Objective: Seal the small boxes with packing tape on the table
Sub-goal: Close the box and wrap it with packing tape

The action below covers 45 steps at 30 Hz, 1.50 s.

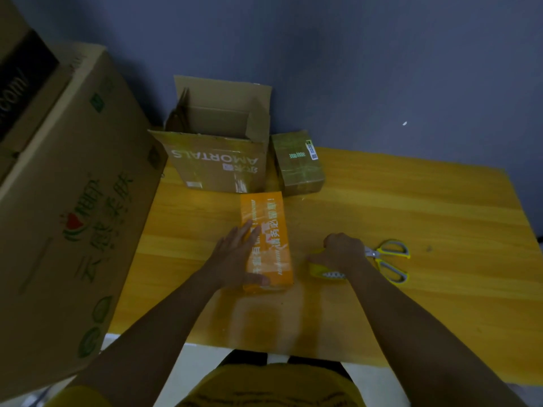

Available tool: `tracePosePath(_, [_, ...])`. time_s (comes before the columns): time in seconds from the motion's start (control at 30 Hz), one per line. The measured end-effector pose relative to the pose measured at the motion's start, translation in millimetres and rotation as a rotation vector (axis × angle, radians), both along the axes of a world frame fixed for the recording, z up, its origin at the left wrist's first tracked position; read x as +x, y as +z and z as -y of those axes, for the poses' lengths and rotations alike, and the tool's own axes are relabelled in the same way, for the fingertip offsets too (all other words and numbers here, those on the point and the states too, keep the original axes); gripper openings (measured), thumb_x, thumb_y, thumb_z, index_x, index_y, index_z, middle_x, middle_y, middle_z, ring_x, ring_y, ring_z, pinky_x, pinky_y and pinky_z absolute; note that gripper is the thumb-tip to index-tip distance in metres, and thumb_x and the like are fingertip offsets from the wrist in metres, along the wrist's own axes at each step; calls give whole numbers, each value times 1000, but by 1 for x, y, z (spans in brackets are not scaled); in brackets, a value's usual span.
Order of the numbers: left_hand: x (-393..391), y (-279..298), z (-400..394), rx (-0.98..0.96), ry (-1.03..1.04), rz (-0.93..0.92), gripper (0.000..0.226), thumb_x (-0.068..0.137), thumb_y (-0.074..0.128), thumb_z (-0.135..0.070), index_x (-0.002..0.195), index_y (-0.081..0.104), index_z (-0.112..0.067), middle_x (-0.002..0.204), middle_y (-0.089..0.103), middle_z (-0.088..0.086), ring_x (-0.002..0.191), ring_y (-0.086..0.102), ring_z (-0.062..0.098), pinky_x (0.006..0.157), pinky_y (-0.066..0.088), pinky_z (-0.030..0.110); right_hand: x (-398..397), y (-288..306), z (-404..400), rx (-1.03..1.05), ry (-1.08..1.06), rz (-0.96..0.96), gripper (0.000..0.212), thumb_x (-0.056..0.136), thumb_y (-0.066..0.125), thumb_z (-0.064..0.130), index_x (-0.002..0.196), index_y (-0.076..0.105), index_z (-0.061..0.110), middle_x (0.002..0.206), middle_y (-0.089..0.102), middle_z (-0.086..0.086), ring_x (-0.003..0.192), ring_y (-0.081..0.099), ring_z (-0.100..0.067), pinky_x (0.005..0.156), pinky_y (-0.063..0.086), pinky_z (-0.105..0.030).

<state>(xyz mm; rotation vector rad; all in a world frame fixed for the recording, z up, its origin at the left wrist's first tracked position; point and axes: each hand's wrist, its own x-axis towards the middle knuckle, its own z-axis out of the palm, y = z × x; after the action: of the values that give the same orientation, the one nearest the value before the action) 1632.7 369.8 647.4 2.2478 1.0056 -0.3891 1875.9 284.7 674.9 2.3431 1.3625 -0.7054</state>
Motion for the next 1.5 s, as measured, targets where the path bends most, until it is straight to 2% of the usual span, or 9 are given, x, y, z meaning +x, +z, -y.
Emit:
tracePosePath(0.23, [57,23,19,178,323,-83,92,83,37,-76,148,18,-13,159,4,6,147,-6,33,116,4,58,-11,0,-4,-16,46,42,66,82,53,69,117,58,14,118,61,-6,110,59,-25,84,45,-36])
tracePosePath(0.47, [122,25,35,38,611,-284,113,78,50,-76,150,-3,-7,158,-21,10,141,-21,44,109,10,68,-7,-4,5,63,91,31,68,89,38,71,114,60,12,114,63,-10,107,60,-28,89,44,-40])
tracePosePath(0.63, [114,15,38,138,621,-253,91,86,53,-60,147,7,-11,158,-13,8,144,-12,42,105,27,63,18,-3,27,281,40,-417,45,91,57,37,131,48,19,119,56,-8,101,56,-27,76,41,-32])
tracePosePath(0.8, [106,16,35,122,671,-170,86,84,56,-58,142,12,-12,156,-3,4,144,-2,36,104,31,59,35,-7,52,320,-249,-459,43,79,69,56,91,66,14,79,56,0,91,60,-16,82,45,-31])
tracePosePath(0.97, [84,15,22,99,809,65,80,73,66,-55,132,26,-19,143,17,2,135,18,32,99,36,52,35,23,43,403,-218,-522,36,75,74,54,70,59,21,58,49,6,54,47,-4,53,36,-25])
tracePosePath(1.1, [59,12,10,-214,830,360,98,59,66,-57,141,28,-19,143,23,7,132,30,28,105,31,37,34,53,35,514,-145,-577,43,73,75,55,73,64,14,59,49,3,52,47,-8,52,34,-28])
tracePosePath(1.27, [40,3,7,-420,860,611,82,80,74,-21,146,26,-11,148,27,10,134,37,26,102,37,31,18,53,20,560,-121,-661,31,80,68,55,77,67,24,82,64,9,79,64,-16,75,51,-37])
tracePosePath(1.37, [28,1,2,-417,746,662,73,90,65,-14,149,22,-18,151,28,9,139,32,27,110,35,41,6,53,17,576,-132,-711,33,84,70,45,80,68,12,82,64,-3,79,56,-6,73,42,-31])
tracePosePath(1.5, [17,1,-3,174,207,371,53,93,38,-35,145,34,-34,159,11,-4,147,0,21,116,7,40,-4,57,9,571,-143,-711,34,82,71,47,85,70,13,87,66,2,83,60,-8,72,44,-29])
